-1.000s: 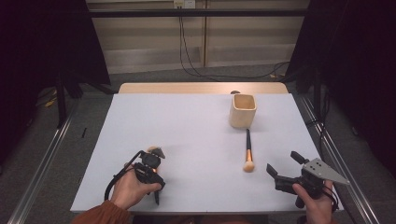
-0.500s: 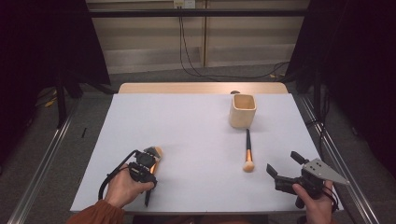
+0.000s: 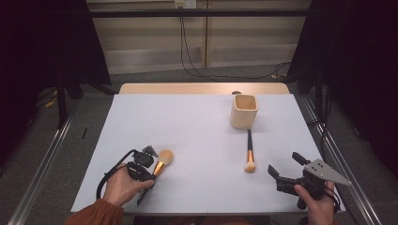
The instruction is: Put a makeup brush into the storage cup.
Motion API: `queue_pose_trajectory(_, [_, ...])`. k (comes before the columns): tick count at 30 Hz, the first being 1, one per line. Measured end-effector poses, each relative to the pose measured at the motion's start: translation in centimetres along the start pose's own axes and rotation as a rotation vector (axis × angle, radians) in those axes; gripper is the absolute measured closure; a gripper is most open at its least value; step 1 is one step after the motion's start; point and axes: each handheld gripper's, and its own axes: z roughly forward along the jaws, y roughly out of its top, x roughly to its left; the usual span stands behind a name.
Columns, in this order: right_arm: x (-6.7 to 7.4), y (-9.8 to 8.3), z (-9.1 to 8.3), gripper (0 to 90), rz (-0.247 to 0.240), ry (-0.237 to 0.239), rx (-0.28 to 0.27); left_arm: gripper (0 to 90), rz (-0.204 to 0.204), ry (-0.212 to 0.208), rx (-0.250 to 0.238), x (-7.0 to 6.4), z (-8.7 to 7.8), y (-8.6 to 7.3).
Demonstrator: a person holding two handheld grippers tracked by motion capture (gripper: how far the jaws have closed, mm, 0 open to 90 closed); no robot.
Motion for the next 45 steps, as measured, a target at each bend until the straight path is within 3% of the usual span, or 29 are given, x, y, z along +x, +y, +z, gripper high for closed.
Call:
queue_pose_trajectory(7, [0.1, 0.0, 0.1, 0.7, 0.001, 0.001, -0.001, 75.2, 0.009, -0.010, -0.028, 0.1, -0.2, -0.4])
queue_pose_trajectory(15, [0.0, 0.0, 0.2, 0.7, 0.001, 0.002, 0.003, 75.3, -0.021, -0.052, -0.082, 0.6, -0.4, -1.0])
queue_pose_trajectory(25, [0.0, 0.0, 0.2, 0.7, 0.002, 0.002, 0.001, 75.4, -0.033, -0.063, -0.121, 1.2, -0.9, -1.5])
queue_pose_trajectory(36, [0.0, 0.0, 0.2, 0.7, 0.001, 0.001, 0.001, 75.5, -0.041, -0.091, -0.223, 1.4, -2.2, -1.8])
queue_pose_trajectory(45, [0.0, 0.0, 0.2, 0.7, 0.000, 0.001, 0.001, 75.4, -0.043, -0.139, -0.374, 1.7, -3.1, -2.3])
